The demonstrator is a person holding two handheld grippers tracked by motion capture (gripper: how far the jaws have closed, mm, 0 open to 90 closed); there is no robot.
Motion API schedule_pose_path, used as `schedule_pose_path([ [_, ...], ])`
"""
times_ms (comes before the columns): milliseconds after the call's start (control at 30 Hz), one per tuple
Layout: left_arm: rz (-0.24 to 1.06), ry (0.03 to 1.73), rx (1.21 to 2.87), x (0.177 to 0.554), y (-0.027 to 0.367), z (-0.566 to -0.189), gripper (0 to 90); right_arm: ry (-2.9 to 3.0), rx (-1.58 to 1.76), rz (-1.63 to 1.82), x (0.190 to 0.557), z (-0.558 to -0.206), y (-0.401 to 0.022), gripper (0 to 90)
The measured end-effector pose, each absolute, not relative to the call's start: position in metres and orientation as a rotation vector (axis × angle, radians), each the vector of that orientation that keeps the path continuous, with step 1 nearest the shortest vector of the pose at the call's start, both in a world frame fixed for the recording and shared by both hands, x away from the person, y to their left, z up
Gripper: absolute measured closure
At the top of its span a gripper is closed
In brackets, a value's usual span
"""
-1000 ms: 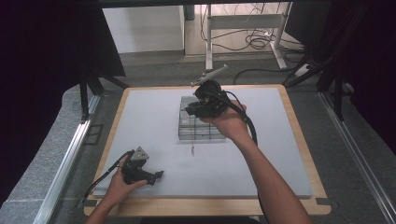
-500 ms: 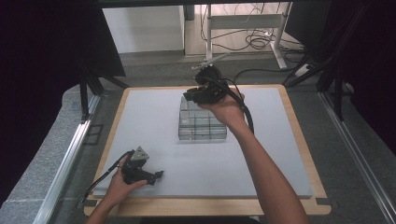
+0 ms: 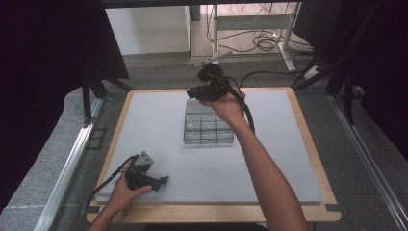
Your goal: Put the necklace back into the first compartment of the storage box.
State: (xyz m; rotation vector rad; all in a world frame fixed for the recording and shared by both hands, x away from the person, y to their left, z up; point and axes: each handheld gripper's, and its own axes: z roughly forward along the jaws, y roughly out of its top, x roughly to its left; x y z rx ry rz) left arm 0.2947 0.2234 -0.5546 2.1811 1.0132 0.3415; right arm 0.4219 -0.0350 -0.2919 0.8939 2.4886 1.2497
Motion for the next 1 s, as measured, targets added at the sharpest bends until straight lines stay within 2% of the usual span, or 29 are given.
schedule_pose_path([
  [800, 0.339, 1.013, 2.184, 0.295, 0.223, -0.554, 0.8, 2.413, 1.026, 1.278, 0.461, -0.320, -0.028, 77.3],
  [1000, 0.339, 1.012, 2.183, 0.295, 0.224, -0.555, 0.8, 2.402, 1.075, 1.238, 0.477, -0.338, -0.026, 77.2],
])
